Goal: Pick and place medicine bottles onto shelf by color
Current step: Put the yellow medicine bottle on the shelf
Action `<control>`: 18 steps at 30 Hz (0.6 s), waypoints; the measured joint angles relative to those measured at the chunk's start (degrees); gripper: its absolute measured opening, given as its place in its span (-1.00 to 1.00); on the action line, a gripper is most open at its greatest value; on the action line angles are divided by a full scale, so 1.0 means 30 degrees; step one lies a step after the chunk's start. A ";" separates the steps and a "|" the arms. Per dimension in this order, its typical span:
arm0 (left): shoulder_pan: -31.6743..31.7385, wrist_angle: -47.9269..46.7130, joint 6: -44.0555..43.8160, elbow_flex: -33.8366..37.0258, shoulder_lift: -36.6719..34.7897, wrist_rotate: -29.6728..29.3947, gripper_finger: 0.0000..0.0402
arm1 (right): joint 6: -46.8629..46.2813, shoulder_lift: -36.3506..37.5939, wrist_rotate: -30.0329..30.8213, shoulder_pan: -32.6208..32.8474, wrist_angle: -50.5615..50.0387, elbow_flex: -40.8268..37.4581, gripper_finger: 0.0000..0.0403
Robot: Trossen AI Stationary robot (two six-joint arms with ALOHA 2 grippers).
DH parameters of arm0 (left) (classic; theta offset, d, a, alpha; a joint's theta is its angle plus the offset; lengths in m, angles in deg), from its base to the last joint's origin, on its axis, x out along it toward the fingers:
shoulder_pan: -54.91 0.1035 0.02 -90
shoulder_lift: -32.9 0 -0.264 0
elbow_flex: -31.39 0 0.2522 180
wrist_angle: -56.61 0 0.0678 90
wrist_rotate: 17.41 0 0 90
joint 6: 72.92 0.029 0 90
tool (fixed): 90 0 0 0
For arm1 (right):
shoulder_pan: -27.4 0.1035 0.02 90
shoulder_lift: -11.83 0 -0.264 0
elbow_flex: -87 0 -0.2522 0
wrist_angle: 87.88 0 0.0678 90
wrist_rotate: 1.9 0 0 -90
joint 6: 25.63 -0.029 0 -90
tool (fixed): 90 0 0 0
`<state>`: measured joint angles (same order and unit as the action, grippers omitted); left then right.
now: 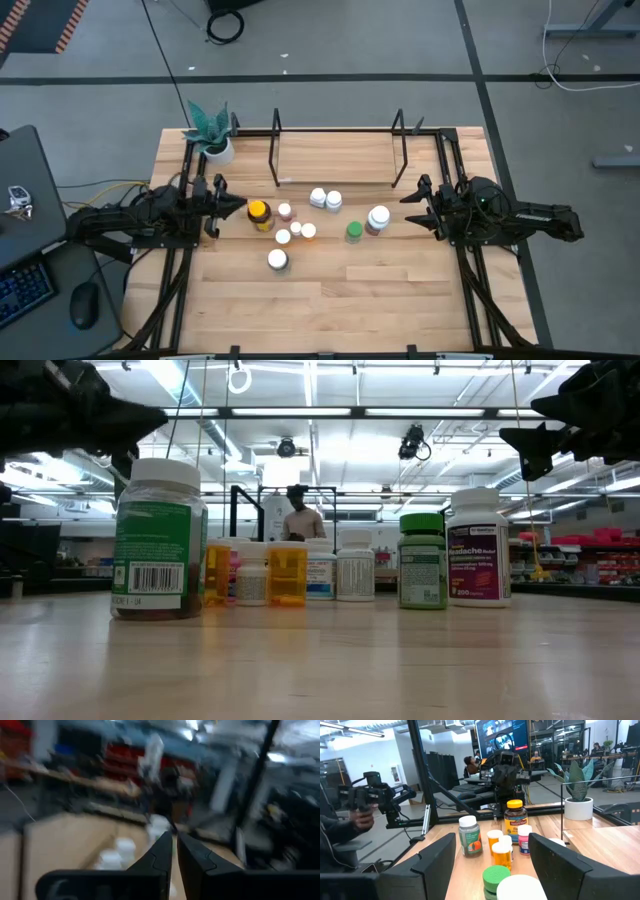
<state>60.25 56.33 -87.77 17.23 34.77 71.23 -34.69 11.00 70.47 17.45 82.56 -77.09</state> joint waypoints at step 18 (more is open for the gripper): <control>-0.0005 0.1943 0.2720 -0.0002 -0.0007 -0.0663 -0.89 | -0.0003 0.0001 0.0007 0.0000 0.0036 -0.0003 0.28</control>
<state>60.24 62.16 -79.61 17.22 34.75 69.24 -34.69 11.01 70.49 17.45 82.67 -77.10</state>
